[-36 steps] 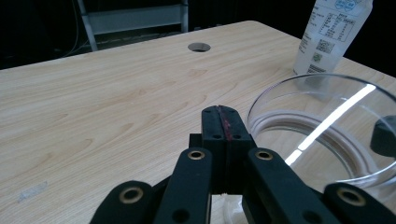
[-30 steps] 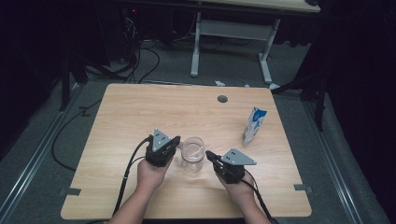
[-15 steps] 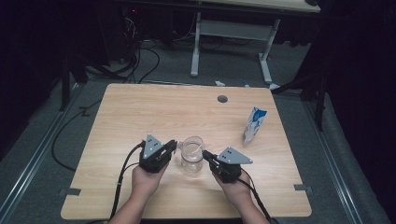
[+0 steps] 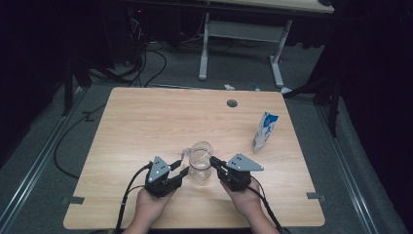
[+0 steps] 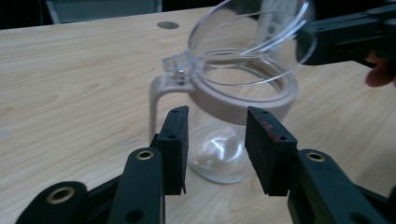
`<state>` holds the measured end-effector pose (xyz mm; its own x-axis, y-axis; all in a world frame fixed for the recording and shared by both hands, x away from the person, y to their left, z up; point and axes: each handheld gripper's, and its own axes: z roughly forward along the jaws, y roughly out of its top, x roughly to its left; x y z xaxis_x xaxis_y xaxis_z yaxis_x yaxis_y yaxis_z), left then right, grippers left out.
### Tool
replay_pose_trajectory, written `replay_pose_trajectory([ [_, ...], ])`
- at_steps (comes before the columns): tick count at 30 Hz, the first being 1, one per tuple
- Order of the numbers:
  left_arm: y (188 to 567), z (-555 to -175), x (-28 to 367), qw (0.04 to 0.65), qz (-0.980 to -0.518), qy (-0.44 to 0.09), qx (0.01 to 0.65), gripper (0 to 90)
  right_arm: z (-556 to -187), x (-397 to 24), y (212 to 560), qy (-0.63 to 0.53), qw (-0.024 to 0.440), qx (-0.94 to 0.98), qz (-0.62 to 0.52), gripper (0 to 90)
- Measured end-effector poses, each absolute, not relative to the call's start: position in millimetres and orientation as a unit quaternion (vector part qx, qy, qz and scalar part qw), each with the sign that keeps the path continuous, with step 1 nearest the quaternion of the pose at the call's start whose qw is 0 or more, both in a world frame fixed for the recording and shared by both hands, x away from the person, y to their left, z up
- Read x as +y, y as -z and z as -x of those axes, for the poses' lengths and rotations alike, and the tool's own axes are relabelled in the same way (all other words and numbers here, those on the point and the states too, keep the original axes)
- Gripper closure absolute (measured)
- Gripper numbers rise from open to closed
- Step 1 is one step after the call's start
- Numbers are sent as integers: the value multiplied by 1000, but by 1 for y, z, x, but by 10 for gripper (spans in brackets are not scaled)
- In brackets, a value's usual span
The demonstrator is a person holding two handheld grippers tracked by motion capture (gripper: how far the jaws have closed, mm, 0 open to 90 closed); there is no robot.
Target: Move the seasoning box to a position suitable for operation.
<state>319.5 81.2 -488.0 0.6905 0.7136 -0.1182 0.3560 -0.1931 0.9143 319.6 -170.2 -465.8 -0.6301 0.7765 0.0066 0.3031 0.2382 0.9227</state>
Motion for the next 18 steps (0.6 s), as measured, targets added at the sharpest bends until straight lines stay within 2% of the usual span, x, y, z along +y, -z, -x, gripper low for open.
replay_pose_trajectory([
  [4,488,-314,73,541,-750,-163,343,604,-319,-168,463,-502,239,753,-351,875],
  [8,486,-312,68,556,-744,-151,339,660,-318,-167,459,-506,240,754,-344,875],
  [9,486,-312,66,558,-744,-151,337,729,-318,-167,458,-507,241,753,-343,875],
  [12,485,-311,63,560,-743,-154,332,742,-318,-167,457,-508,240,753,-343,875],
  [15,483,-313,59,565,-737,-158,335,806,-318,-167,457,-509,240,753,-342,875],
  [18,482,-314,52,564,-739,-158,333,823,-318,-167,455,-511,240,751,-342,876],
])
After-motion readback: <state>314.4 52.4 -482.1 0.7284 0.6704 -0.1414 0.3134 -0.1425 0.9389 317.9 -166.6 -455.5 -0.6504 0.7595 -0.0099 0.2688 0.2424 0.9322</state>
